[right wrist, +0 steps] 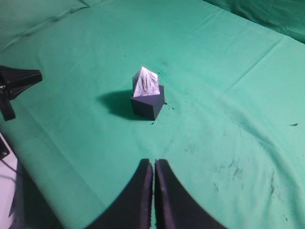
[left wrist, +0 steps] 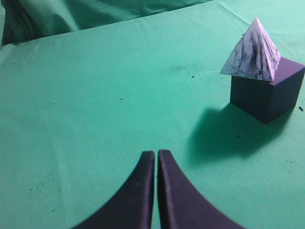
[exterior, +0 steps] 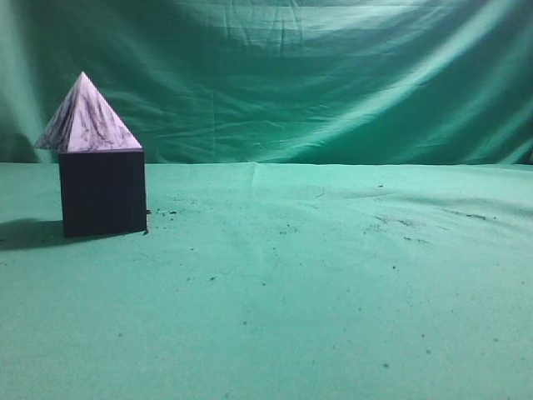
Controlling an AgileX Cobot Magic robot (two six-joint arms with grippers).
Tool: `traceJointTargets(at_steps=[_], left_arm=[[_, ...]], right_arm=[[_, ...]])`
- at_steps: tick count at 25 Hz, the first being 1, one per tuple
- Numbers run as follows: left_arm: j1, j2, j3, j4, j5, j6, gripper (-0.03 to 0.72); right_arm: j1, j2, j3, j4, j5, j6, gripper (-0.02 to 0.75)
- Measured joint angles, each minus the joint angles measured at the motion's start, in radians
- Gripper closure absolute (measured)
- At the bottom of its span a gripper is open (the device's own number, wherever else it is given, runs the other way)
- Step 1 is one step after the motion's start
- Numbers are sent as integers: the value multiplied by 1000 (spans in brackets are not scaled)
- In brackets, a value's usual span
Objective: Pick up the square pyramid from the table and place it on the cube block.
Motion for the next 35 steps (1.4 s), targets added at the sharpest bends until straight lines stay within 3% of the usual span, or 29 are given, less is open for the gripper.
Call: traceJointTargets(at_steps=[7,10,13,21,27,31,35], left_arm=[[0,0,0,0,0,0,688],[0,0,0,0,0,0,688],[0,0,0,0,0,0,688],[0,0,0,0,0,0,688],[0,0,0,0,0,0,688],[0,0,0,0,0,0,688],[0,0,0,0,0,0,688]], right_arm=[[0,-215,90,0,115,0,738],[0,-247,163,-98,46,0,738],[-33,-321,282,-168,-123,0,738],[-406,-602,677,-182,-575,0,738],[-681,-711,913,-176,-642,79,738],[-755,-711,1035,-150,-651,88,738],[-775,-711,1094,-137,-653,89,738]])
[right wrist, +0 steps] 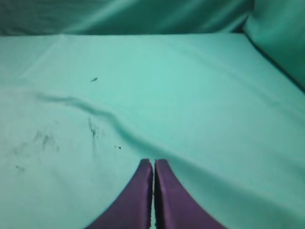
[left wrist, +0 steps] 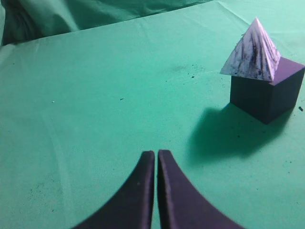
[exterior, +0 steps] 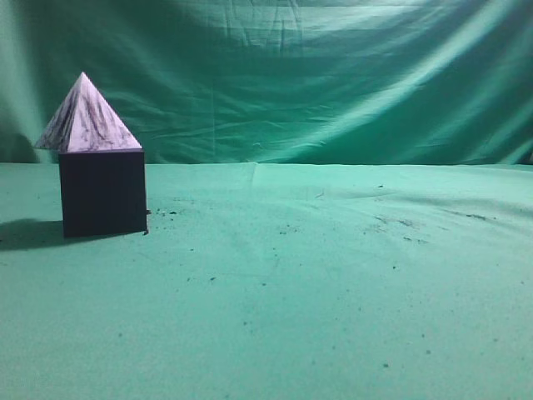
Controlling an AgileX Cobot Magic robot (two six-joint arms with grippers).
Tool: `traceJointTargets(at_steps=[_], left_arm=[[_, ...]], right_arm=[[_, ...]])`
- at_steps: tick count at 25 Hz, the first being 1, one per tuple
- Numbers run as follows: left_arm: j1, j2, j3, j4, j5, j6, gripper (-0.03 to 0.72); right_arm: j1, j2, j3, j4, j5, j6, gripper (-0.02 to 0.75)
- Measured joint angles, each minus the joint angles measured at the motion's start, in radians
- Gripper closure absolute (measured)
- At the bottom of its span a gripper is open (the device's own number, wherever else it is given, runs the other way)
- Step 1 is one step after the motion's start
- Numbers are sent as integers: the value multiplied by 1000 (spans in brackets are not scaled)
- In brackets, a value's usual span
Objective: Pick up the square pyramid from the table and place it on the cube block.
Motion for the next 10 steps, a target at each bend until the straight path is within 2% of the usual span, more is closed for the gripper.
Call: traceJointTargets(at_steps=[10], left_arm=[[0,0,0,0,0,0,688]], right_arm=[[-2,0,1,4,0,0,738]])
